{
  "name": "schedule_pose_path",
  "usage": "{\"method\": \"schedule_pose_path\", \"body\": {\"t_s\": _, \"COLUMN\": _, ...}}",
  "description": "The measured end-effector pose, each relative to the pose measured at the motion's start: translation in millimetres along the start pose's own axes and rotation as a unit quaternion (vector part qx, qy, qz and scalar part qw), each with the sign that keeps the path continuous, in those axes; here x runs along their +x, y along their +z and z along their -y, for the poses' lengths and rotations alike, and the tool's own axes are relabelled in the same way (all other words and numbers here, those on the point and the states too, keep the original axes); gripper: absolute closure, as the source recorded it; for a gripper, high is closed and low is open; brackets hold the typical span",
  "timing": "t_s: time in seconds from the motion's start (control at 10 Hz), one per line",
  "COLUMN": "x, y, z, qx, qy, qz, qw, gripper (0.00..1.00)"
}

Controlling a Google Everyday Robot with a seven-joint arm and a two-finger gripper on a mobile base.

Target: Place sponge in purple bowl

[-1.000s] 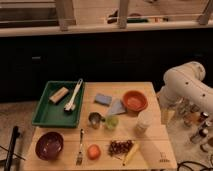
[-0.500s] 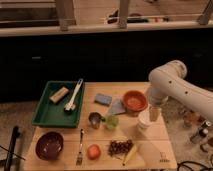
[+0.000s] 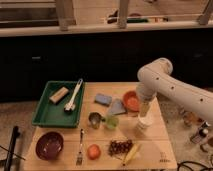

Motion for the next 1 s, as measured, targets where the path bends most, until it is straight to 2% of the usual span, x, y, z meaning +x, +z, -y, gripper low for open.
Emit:
{"method": "schedule_pose_path", "body": {"t_s": 0.4, "x": -25.3, "y": 15.1, "z": 17.9, "qx": 0.004, "qy": -0.009, "qz": 0.004, "qw": 0.9999, "gripper": 0.2}}
{"method": "schedule_pose_path", "body": {"t_s": 0.6, "x": -49.5, "y": 21.7, "z": 25.7, "qx": 0.005, "qy": -0.012, "qz": 0.008, "qw": 0.9999, "gripper": 0.2}}
{"method": "schedule_pose_path", "body": {"t_s": 1.0, "x": -73.5, "y": 39.6, "z": 35.1, "qx": 0.005, "qy": -0.006, "qz": 0.016, "qw": 0.9998, "gripper": 0.2}}
